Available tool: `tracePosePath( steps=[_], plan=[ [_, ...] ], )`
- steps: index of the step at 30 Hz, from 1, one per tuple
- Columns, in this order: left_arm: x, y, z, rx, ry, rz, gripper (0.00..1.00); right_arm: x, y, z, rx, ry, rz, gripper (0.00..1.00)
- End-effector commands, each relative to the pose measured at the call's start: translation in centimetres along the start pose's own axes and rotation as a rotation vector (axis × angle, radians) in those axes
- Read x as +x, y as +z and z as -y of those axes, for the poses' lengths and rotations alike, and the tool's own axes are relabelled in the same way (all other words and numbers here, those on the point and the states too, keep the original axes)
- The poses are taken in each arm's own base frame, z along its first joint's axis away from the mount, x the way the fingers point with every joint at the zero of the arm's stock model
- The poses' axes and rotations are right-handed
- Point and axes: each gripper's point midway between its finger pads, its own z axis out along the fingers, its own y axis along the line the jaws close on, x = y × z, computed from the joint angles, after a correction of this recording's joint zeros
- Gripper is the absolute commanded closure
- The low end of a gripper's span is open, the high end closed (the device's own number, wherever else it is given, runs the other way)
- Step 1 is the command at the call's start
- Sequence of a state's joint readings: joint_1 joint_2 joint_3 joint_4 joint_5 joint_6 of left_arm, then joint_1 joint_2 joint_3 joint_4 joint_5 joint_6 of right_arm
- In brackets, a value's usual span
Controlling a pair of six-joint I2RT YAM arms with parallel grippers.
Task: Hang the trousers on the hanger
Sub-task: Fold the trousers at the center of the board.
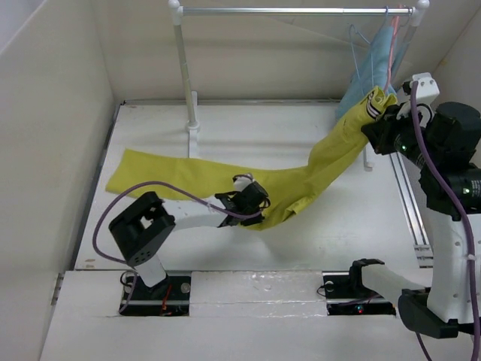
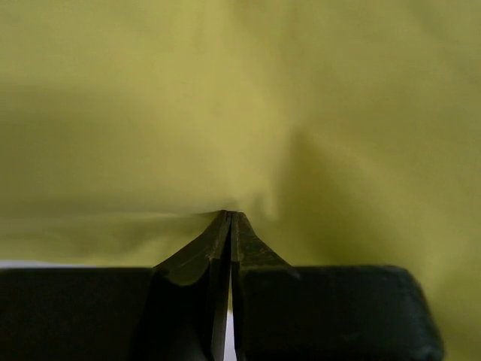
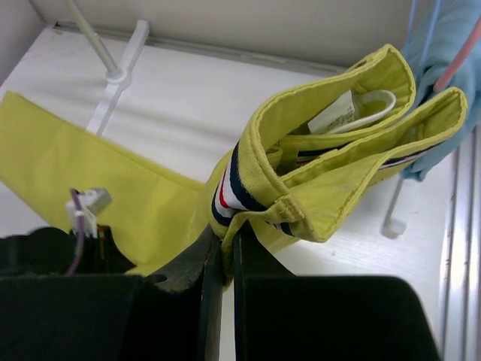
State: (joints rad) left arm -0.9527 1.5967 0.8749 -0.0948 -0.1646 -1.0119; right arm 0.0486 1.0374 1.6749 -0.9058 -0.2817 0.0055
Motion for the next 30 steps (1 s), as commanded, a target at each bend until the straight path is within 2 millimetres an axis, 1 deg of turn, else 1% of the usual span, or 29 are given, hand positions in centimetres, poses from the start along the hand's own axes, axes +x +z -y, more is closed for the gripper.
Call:
tracePosePath(
  steps=[1,2,3,4,5,7,8,9,10,11,12,13,14,15,16,17,18,19,20,21,22,23,24,25,26,27,28,29,30],
  plan=[
    [2.2,1.3,1.3,0.000,-0.028,-0.039,1.00,-7.7,-4.7,-1.0,0.029,-0.128,0.245,1.00],
    [3.3,1.9,2.1,0.026,-0.017,-0.066,1.00,-7.9,-4.9,-1.3,0.016,-0.135,0.250,1.00],
    [3.9,2.0,4.5,0.109,-0.023,-0.084,1.00,-8.2,-5.0,-1.7,-0.001,-0.149,0.256,1.00],
    [5.4,1.8,6.1,0.152,0.003,-0.114,1.00,-8.4,-5.1,-1.9,-0.007,-0.155,0.267,1.00],
    [5.8,2.1,8.3,0.187,0.018,-0.126,1.00,-8.0,-4.7,-2.4,-0.036,-0.158,0.257,1.00],
    [7.0,1.8,8.9,0.144,0.078,-0.139,1.00,-7.0,-3.7,-3.1,-0.082,-0.182,0.227,1.00],
    [6.4,1.2,9.1,0.119,0.091,-0.129,1.00,-6.2,-2.7,-3.9,-0.133,-0.200,0.209,1.00],
    [5.4,0.8,8.6,0.095,0.093,-0.086,1.00,-5.8,-2.2,-4.7,-0.176,-0.208,0.198,1.00],
    [4.8,0.1,8.1,0.079,0.088,-0.061,1.00,-5.6,-2.0,-5.2,-0.195,-0.217,0.192,1.00],
    [3.0,-2.0,7.3,0.098,0.058,-0.020,1.00,-5.4,-1.4,-5.5,-0.206,-0.223,0.182,1.00],
    [1.6,-3.2,6.6,0.104,0.037,0.023,1.00,-5.4,-1.0,-5.8,-0.215,-0.234,0.179,1.00],
    [0.5,-4.4,5.8,0.108,0.016,0.052,1.00,-5.2,-0.7,-7.0,-0.252,-0.241,0.174,1.00],
    [-1.7,-7.3,4.2,0.120,-0.027,0.110,1.00,-5.2,0.0,-7.4,-0.262,-0.243,0.169,1.00],
    [-3.7,-8.9,3.1,0.109,-0.058,0.179,1.00,-5.3,0.4,-8.2,-0.288,-0.248,0.173,1.00],
    [-5.2,-10.3,1.8,0.097,-0.087,0.224,1.00,-5.2,0.6,-10.1,-0.347,-0.254,0.173,1.00],
    [-8.5,-13.6,-0.5,0.092,-0.159,0.321,1.00,-5.4,1.7,-10.9,-0.353,-0.246,0.178,1.00],
    [-10.3,-15.4,-1.5,0.102,-0.197,0.381,0.99,-5.3,2.4,-12.0,-0.376,-0.247,0.172,1.00],
    [-13.6,-19.0,-3.5,0.116,-0.244,0.500,0.96,-5.1,3.8,-14.2,-0.410,-0.255,0.165,1.00],
    [-14.2,-20.9,-3.2,0.161,-0.241,0.533,0.94,-5.6,3.3,-15.2,-0.430,-0.259,0.185,1.00],
    [-16.6,-22.6,-5.7,0.108,-0.299,0.618,0.92,-4.5,5.6,-16.8,-0.455,-0.263,0.141,1.00],
    [-17.8,-24.2,-6.5,0.105,-0.316,0.664,0.92,-4.9,6.1,-18.2,-0.484,-0.267,0.148,1.00],
    [-19.3,-27.0,-6.6,0.127,-0.330,0.722,0.92,-5.1,6.8,-19.8,-0.510,-0.270,0.159,1.00],
    [-20.2,-28.1,-7.3,0.105,-0.319,0.755,0.92,-4.5,7.1,-22.5,-0.567,-0.275,0.152,1.00],
    [-21.3,-29.2,-8.5,0.067,-0.347,0.801,0.92,-3.6,9.3,-24.7,-0.594,-0.284,0.123,1.00],
    [-22.1,-31.0,-8.5,0.073,-0.364,0.839,0.93,-3.2,10.1,-26.7,-0.627,-0.285,0.123,1.00],
    [-22.8,-32.3,-9.0,0.049,-0.369,0.893,0.93,-0.6,12.3,-30.3,-0.675,-0.304,0.074,1.00],
    [-23.4,-33.5,-9.1,0.041,-0.381,0.931,0.93,0.8,13.2,-32.3,-0.706,-0.313,0.044,1.00],
    [-24.2,-35.8,-9.0,0.059,-0.402,0.991,0.93,0.2,13.4,-34.6,-0.750,-0.311,0.072,1.00],
    [-24.9,-37.4,-9.4,0.042,-0.425,1.050,0.95,1.3,14.3,-36.6,-0.776,-0.314,0.055,1.00]
  ],
)
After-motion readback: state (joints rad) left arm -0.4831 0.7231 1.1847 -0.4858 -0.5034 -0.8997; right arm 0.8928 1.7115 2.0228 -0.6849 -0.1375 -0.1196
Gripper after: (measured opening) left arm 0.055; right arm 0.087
